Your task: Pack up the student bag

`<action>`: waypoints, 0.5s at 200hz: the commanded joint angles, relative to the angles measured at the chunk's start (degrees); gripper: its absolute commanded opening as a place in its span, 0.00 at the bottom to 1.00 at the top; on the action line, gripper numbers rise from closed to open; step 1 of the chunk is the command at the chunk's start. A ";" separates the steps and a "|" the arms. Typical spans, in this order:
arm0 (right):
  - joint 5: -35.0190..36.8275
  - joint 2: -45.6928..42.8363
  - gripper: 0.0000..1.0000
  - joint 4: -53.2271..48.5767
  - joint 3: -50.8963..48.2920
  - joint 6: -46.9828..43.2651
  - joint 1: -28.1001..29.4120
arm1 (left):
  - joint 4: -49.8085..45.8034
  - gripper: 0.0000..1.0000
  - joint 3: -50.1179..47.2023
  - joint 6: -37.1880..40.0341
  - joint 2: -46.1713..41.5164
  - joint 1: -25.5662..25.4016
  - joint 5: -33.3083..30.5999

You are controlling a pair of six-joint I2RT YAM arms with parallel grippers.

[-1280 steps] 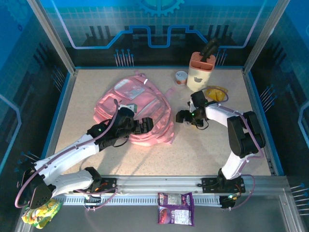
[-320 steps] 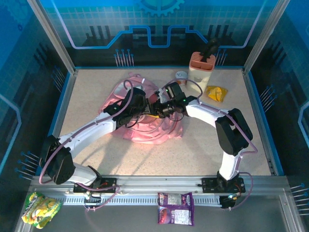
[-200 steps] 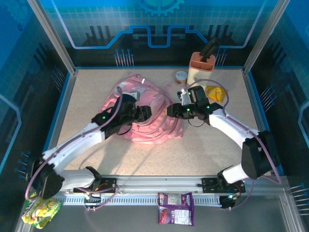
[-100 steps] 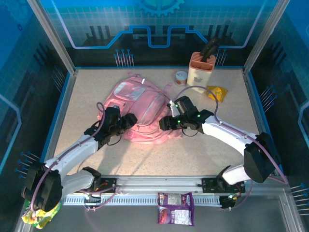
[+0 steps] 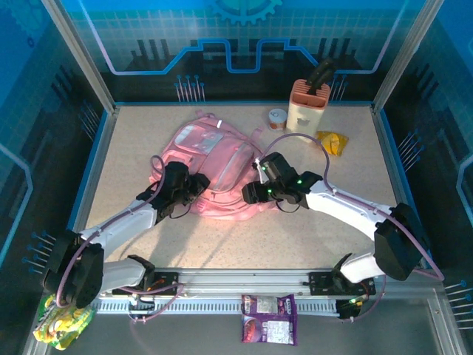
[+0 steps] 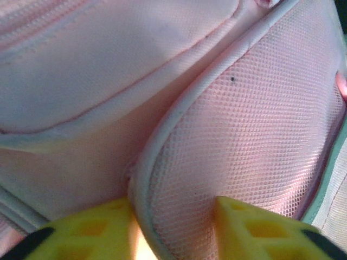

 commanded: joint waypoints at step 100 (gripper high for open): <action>15.10 4.26 0.53 1.24 3.79 6.53 12.09 | 11.64 0.00 5.81 -14.29 5.47 -11.39 -4.05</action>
